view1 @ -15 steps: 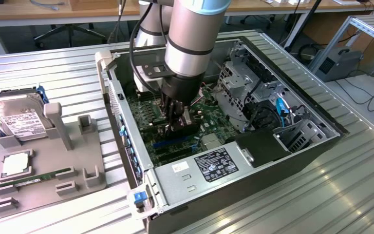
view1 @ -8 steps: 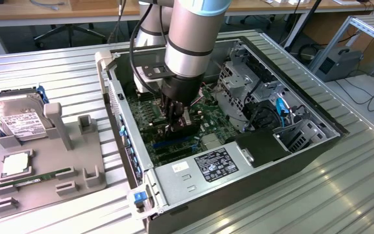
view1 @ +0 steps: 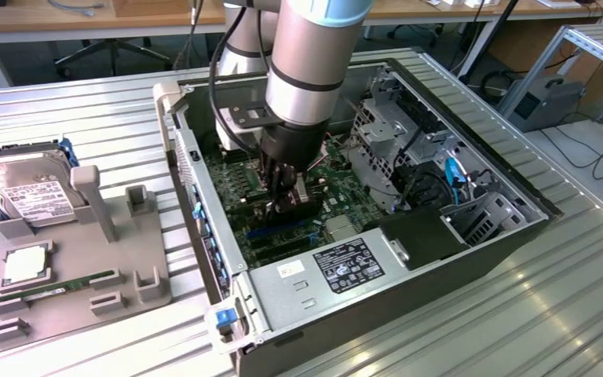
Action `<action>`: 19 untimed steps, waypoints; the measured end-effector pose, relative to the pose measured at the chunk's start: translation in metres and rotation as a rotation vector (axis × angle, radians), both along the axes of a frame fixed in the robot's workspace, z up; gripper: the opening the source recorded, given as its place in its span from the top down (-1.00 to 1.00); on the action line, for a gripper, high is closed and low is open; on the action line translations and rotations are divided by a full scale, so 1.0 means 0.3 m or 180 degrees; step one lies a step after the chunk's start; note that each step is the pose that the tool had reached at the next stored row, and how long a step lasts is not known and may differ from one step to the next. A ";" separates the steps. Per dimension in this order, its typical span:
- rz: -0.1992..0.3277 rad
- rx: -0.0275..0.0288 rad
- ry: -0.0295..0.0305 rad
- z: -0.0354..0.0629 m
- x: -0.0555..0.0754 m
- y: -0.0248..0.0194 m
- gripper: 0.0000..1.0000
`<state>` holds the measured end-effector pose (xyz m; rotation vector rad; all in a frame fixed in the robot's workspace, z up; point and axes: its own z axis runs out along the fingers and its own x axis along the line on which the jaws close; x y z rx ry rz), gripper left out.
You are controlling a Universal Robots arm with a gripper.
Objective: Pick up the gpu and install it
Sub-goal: 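Insert the gpu into the slot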
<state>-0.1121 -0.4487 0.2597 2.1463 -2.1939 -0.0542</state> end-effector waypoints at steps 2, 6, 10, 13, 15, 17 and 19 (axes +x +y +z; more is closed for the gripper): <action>0.0000 0.0000 0.0000 -0.001 0.000 -0.001 0.47; 0.0000 -0.0001 0.0000 -0.004 0.000 -0.002 0.47; 0.0000 -0.0001 0.0000 -0.007 0.000 -0.002 0.47; 0.0000 -0.0001 0.0000 -0.011 0.000 -0.002 0.47; 0.0000 -0.0001 0.0001 -0.012 0.000 -0.002 0.47; 0.0000 -0.0001 0.0000 -0.013 0.000 -0.002 0.47; 0.0000 -0.0002 0.0000 -0.015 0.000 -0.002 0.47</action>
